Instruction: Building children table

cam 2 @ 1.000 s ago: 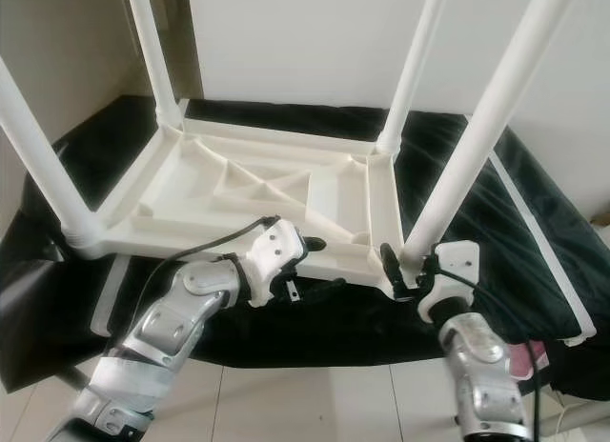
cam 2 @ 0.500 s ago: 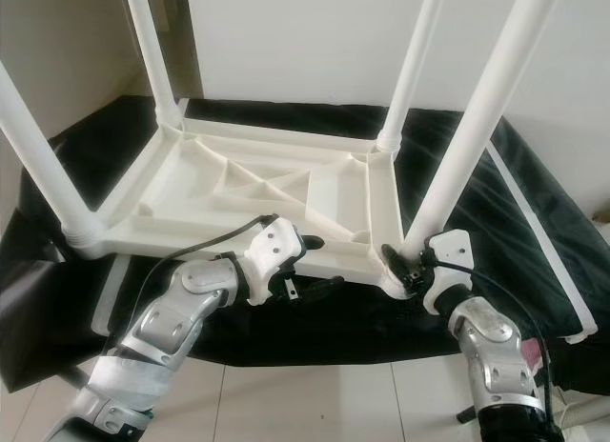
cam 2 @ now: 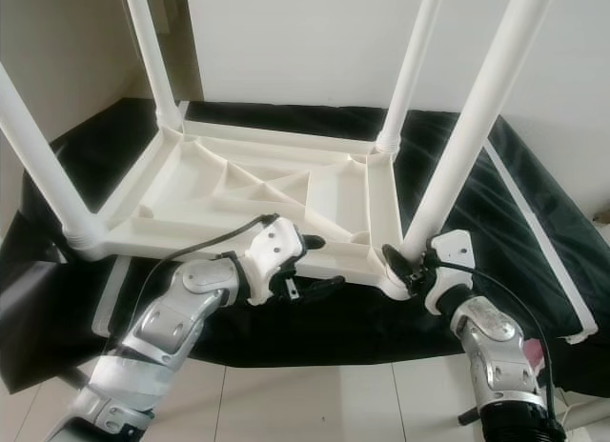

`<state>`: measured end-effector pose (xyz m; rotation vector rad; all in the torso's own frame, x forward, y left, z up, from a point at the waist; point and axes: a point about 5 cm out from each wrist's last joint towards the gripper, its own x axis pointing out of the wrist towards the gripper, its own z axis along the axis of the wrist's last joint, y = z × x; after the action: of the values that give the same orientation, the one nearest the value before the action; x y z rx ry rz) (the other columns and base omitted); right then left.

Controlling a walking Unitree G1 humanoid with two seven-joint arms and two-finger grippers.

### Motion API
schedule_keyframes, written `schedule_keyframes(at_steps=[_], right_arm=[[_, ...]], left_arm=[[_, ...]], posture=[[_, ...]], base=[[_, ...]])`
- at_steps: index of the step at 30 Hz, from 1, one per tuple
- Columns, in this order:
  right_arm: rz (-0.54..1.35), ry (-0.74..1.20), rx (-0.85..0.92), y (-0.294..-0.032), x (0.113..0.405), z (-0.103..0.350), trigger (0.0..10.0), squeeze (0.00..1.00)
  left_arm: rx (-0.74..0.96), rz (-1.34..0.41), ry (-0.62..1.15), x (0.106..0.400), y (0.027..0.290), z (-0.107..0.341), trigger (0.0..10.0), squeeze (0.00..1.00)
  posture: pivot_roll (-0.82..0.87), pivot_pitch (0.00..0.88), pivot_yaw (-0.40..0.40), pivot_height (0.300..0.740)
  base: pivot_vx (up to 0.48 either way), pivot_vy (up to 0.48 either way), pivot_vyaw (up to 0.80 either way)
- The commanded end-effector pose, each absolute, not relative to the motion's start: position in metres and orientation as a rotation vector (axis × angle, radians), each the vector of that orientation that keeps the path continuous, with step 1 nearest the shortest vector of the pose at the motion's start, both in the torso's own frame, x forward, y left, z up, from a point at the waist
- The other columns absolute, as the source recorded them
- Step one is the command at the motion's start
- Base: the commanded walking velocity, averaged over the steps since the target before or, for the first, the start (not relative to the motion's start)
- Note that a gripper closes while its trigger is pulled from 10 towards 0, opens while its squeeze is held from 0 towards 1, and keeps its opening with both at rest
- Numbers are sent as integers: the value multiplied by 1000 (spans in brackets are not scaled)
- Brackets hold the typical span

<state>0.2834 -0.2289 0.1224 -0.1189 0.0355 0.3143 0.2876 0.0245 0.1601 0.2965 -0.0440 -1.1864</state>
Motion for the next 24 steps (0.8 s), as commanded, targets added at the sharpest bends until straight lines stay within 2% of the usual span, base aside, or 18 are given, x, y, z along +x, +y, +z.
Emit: schedule_keyframes(at_steps=[1, 5, 7, 11, 16, 17, 18, 20, 24], right_arm=[[265, 133, -89, -226, 278, 105, 10000, 0], [113, 150, -15, -217, 280, 103, 10000, 0], [113, 150, -15, -217, 280, 103, 10000, 0], [-61, 174, 42, -200, 281, 100, 10000, 0], [-102, 175, 54, -197, 280, 100, 10000, 0], [-178, 183, 84, -192, 280, 99, 10000, 0], [-178, 183, 84, -192, 280, 99, 10000, 0], [-397, 180, 196, -188, 276, 98, 10000, 0], [-468, 168, 284, -178, 274, 100, 10000, 0]], left_arm=[[298, -1132, -49, 291, 24, 162, 10000, 0], [294, -1133, -46, 290, 24, 160, 10000, 0], [294, -1133, -46, 290, 24, 160, 10000, 0], [293, -1149, -44, 289, 21, 160, 10000, 0], [295, -1152, -45, 289, 21, 160, 10000, 0], [297, -1154, -45, 289, 21, 160, 10000, 0], [297, -1154, -45, 289, 21, 160, 10000, 0], [298, -1158, -46, 289, 21, 160, 10000, 0], [297, -1163, -45, 287, 21, 159, 10000, 0]], posture=[[-34, 12, -43, 740], [-42, 12, -41, 740], [-42, 12, -41, 740], [-50, 10, -35, 740], [-50, 9, -35, 740], [-48, 2, -37, 740], [-48, 2, -37, 740], [-43, 0, -41, 740], [-41, 0, -42, 740]], base=[[0, 0, 0], [0, 0, 0], [0, 0, 0], [0, 0, 0], [0, 0, 0], [0, 0, 0], [0, 0, 0], [0, 0, 0], [0, 0, 0]])
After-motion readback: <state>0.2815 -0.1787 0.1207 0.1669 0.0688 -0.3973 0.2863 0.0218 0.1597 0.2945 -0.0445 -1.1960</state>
